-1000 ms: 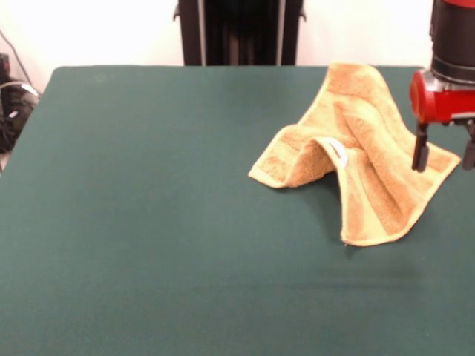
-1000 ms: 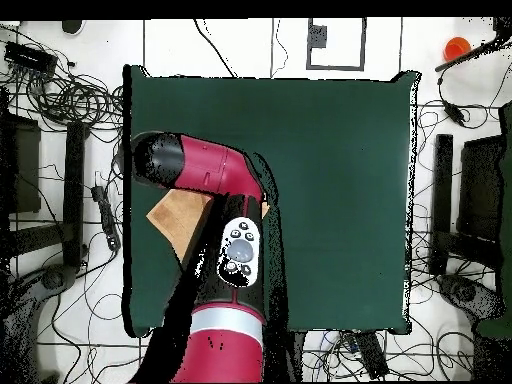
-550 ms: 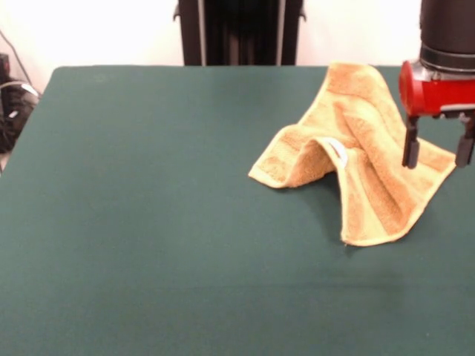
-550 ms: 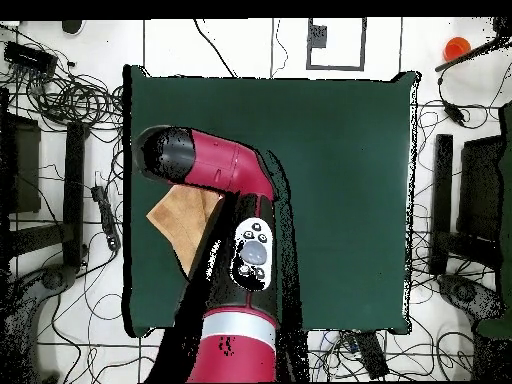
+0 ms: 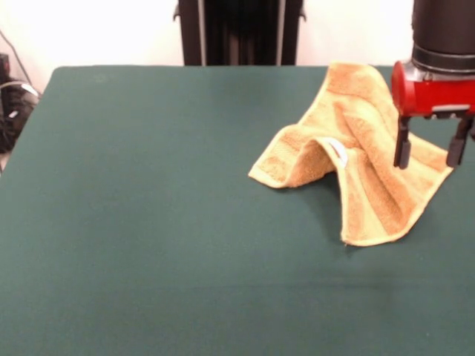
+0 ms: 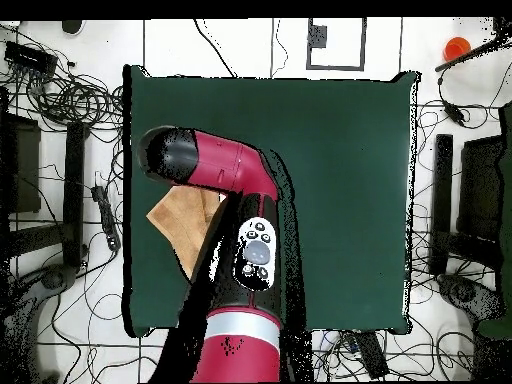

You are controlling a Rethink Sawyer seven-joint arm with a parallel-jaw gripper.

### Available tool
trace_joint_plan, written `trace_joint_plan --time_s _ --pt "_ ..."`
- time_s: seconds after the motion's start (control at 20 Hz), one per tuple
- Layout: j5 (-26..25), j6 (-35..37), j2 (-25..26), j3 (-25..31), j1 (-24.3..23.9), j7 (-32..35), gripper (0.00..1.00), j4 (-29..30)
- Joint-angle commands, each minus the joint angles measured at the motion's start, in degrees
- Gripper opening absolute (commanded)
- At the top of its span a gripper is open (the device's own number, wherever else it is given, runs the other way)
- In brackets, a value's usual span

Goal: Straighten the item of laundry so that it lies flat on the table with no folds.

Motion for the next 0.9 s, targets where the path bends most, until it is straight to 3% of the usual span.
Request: trace_joint_plan --time_s 0.05,0.9 --pt "-3.8 6.2 1.8 6.7 -0.7 2.0 1.0 3.2" --pt "-7.6 7.2 0.4 8.6 -2.8 2.0 1.0 3.6"
